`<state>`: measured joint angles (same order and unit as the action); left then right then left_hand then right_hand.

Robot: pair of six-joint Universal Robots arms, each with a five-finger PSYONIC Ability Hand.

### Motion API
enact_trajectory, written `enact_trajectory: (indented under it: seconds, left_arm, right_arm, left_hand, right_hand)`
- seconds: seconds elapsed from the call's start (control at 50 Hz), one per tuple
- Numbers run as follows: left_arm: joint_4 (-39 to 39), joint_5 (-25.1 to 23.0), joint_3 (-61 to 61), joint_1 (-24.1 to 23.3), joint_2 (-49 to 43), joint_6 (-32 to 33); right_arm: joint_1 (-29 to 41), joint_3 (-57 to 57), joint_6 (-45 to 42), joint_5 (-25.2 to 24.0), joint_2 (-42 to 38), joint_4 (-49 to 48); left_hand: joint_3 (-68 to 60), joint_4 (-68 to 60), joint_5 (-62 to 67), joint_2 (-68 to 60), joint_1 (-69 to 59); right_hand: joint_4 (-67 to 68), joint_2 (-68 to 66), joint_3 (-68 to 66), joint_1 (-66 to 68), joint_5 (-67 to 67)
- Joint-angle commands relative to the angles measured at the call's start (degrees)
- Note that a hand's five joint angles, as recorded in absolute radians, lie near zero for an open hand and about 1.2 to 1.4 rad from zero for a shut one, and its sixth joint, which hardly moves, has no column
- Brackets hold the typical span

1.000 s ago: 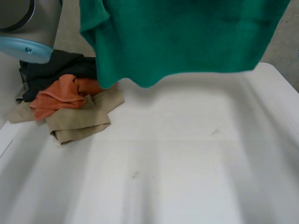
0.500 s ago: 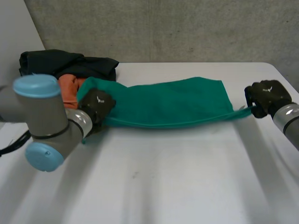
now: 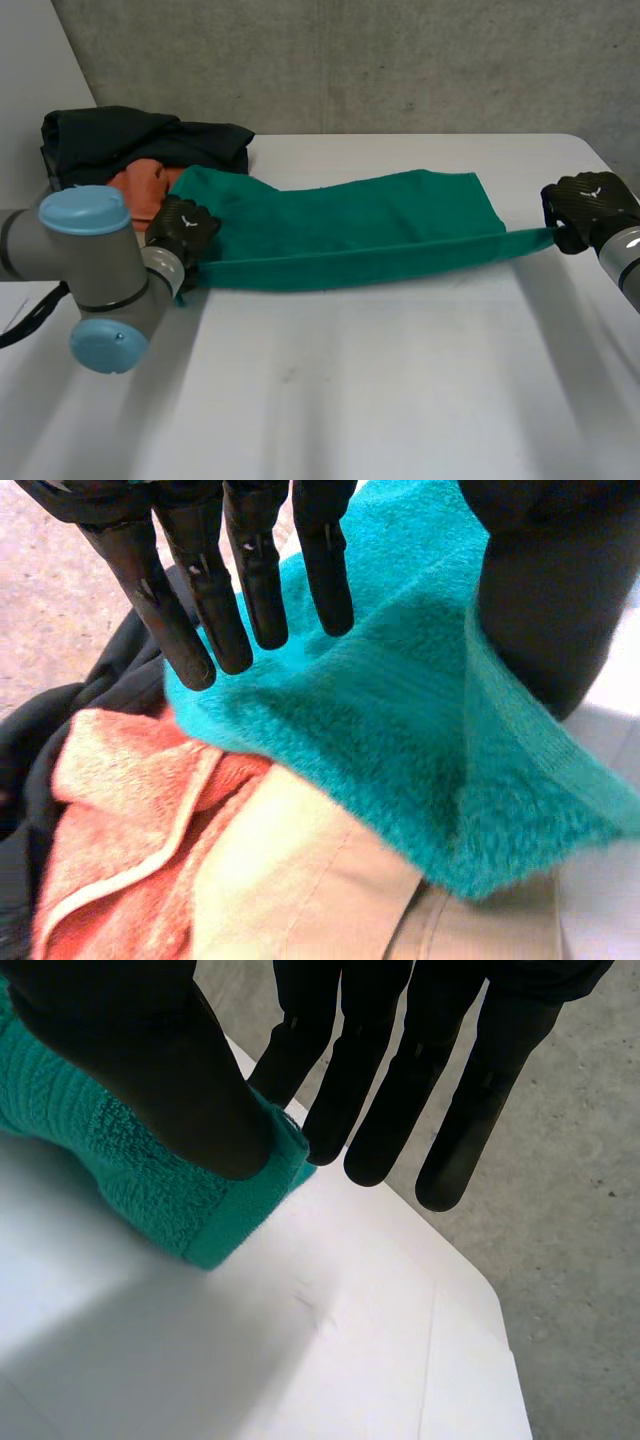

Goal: Fold the laundry.

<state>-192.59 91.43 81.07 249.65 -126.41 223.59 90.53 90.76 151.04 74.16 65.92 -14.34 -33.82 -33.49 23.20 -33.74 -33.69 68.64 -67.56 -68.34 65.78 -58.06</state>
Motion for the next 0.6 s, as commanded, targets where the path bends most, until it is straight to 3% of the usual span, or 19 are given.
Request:
enact_trajectory:
  seconds: [0.02, 0.24, 0.32, 0.34, 0.46, 0.6]
  left_arm:
    - [0.9, -0.1, 4.7, 1.4, 5.6, 0.5]
    - [0.8, -2.4, 7.6, 5.8, 5.2, 4.0]
    - [1.0, -3.5, 8.6, 6.6, 5.4, 5.9]
    - [1.2, -4.1, 9.3, 6.6, 6.0, 6.8]
    - [4.7, -5.4, 13.2, 5.9, 10.5, 10.5]
    - [19.2, -7.6, 19.9, 3.8, 22.1, 15.8]
  right_arm:
    - [-0.1, -0.1, -1.3, 0.3, 0.2, 0.2]
    - [-0.4, -0.1, -3.9, 0.1, 0.9, 2.0]
    - [-1.1, -0.2, -8.1, -0.2, 1.8, 6.3]
    - [-1.8, -0.2, -10.5, -0.2, 2.4, 9.0]
    - [-6.1, -0.5, -20.2, -1.7, 5.9, 21.9]
    - [-14.7, 2.3, -36.7, -5.0, 13.2, 43.8]
  left_hand:
    - [2.6, 2.2, -2.0, 2.5, 2.5]
    - [2.1, 1.8, -1.5, 2.0, 2.0]
    - [-31.0, -31.3, 31.6, -31.1, -31.1]
    - [-45.4, -45.7, 46.0, -45.5, -45.5]
    - [-46.2, -46.5, 46.8, -46.3, -46.3]
    - [-46.2, -46.5, 46.8, -46.3, -46.3]
  right_hand:
    - [11.4, -12.4, -11.7, 14.2, -11.9]
    - [11.4, -12.4, -11.7, 14.2, -11.9]
    - [11.4, -12.4, -11.7, 14.2, -11.9]
    - [11.4, -12.4, -11.7, 14.2, -11.9]
    - [11.4, -12.4, -11.7, 14.2, -11.9]
    - [11.4, -12.4, -11.7, 14.2, -11.9]
